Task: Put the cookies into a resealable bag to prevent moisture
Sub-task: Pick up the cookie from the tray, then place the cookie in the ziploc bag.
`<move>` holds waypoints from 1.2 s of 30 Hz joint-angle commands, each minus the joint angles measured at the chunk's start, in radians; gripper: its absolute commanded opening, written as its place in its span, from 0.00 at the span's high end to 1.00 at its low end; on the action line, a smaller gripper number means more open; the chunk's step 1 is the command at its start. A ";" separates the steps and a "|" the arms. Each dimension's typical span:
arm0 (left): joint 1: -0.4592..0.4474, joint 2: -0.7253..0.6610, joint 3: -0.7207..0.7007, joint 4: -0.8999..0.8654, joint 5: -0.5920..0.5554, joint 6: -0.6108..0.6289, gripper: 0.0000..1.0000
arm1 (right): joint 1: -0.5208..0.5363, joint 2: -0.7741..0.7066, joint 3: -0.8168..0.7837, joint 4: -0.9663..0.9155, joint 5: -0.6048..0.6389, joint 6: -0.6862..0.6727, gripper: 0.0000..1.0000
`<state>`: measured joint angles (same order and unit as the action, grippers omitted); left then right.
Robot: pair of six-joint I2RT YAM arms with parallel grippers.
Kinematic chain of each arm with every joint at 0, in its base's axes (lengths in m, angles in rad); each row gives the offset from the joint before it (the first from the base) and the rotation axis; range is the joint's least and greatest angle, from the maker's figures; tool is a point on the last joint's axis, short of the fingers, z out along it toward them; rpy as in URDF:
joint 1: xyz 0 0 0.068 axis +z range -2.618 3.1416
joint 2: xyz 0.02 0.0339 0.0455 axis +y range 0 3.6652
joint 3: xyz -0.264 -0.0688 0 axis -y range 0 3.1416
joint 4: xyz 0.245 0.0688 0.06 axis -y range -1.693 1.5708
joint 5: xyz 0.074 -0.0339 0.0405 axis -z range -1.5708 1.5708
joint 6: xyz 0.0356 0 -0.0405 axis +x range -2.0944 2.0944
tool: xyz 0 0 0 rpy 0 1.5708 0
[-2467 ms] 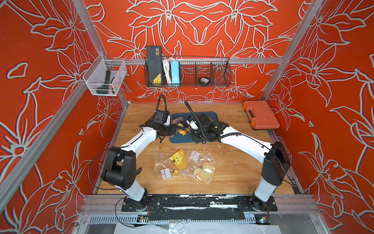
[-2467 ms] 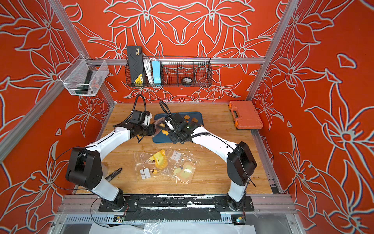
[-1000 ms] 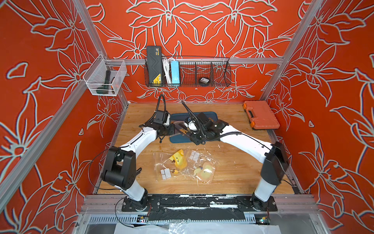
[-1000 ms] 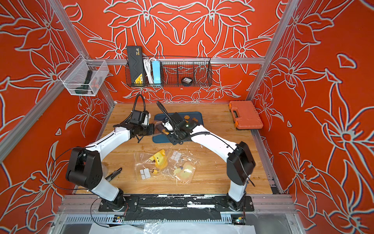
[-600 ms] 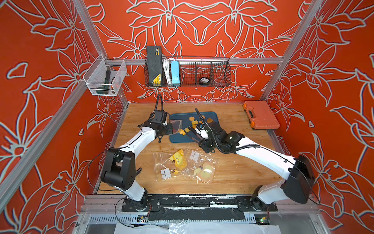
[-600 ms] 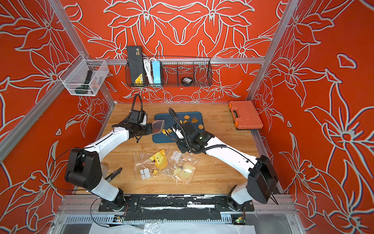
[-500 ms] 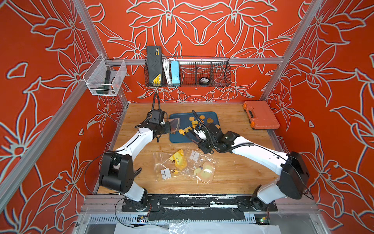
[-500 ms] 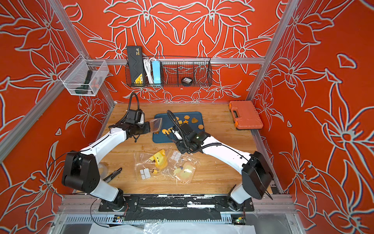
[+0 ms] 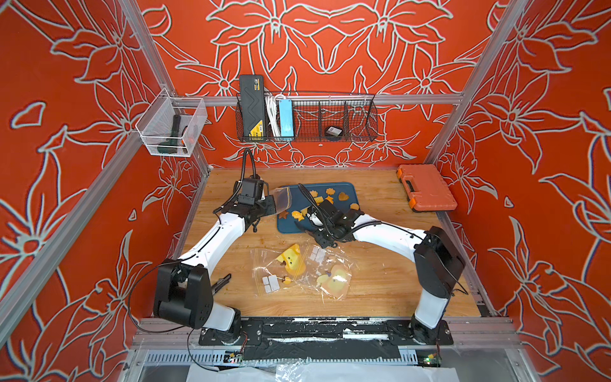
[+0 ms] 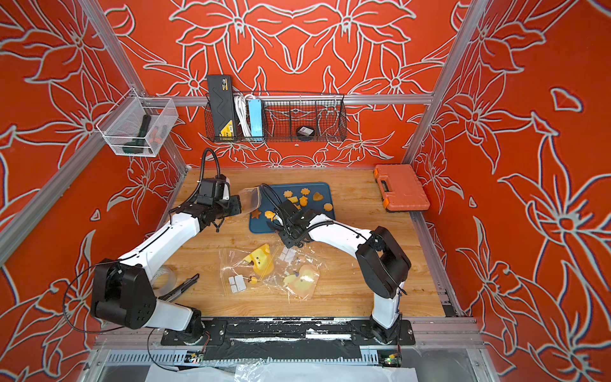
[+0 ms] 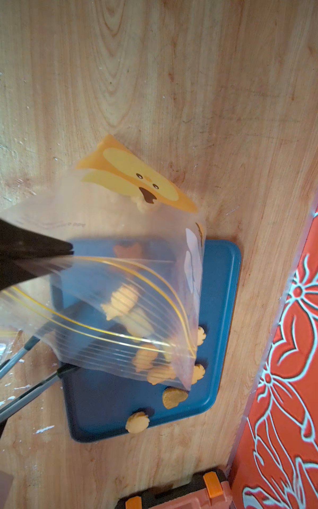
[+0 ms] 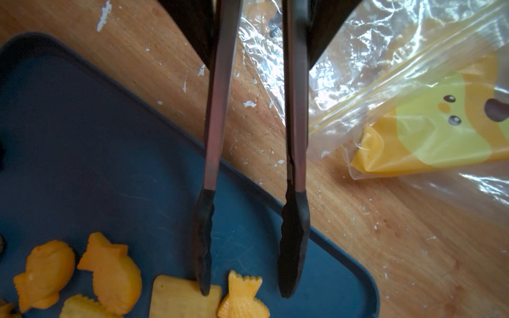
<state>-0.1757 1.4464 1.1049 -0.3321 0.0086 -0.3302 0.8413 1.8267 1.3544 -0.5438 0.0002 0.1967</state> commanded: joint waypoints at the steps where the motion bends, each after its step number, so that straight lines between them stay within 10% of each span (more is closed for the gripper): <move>1: 0.004 0.003 -0.003 0.010 0.006 0.000 1.00 | -0.003 0.048 0.078 -0.001 0.011 -0.008 0.53; 11: 0.008 0.008 -0.001 0.010 0.017 0.002 1.00 | -0.007 0.101 0.157 -0.035 0.027 -0.023 0.65; 25: 0.003 0.072 0.023 -0.006 0.133 0.031 1.00 | -0.007 -0.239 -0.103 0.035 0.203 0.009 0.69; 36: -0.011 0.099 0.033 -0.016 0.157 0.039 1.00 | -0.005 -0.340 -0.083 0.075 0.017 -0.028 0.69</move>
<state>-0.1791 1.5326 1.1053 -0.3317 0.1467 -0.3103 0.8360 1.4868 1.2423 -0.5079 0.0807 0.1848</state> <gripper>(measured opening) 0.047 0.315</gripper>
